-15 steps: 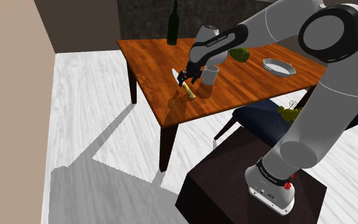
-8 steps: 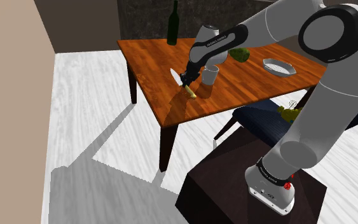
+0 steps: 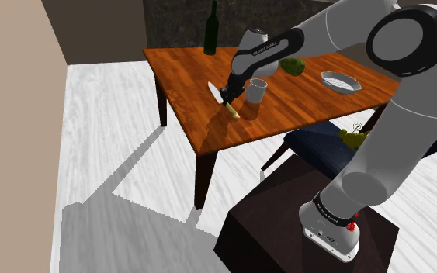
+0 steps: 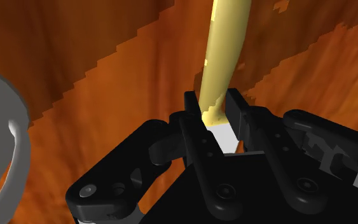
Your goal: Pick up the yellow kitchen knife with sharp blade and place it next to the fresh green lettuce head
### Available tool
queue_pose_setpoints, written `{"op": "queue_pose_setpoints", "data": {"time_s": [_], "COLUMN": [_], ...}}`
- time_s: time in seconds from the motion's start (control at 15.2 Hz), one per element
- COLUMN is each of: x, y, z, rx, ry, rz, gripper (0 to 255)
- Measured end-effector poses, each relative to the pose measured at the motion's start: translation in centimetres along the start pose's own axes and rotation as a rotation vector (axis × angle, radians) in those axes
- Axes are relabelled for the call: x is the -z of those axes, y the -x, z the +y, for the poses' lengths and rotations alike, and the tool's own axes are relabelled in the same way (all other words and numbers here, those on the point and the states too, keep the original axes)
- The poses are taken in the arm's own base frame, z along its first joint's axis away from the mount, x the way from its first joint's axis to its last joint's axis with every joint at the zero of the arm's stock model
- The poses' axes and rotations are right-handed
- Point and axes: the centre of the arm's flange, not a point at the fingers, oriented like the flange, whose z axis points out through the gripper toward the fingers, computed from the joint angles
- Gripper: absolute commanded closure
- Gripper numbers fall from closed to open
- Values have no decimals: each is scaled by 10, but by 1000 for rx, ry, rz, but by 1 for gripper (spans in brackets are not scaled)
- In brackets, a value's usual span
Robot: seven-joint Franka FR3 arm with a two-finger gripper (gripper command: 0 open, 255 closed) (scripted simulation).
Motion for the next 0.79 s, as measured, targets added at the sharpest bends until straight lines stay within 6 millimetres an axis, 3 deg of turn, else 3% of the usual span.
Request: {"op": "queue_pose_setpoints", "data": {"time_s": [0.79], "x": [62], "y": [-11], "z": [-4], "rx": [0], "ry": [0], "rz": [0], "gripper": [255]}}
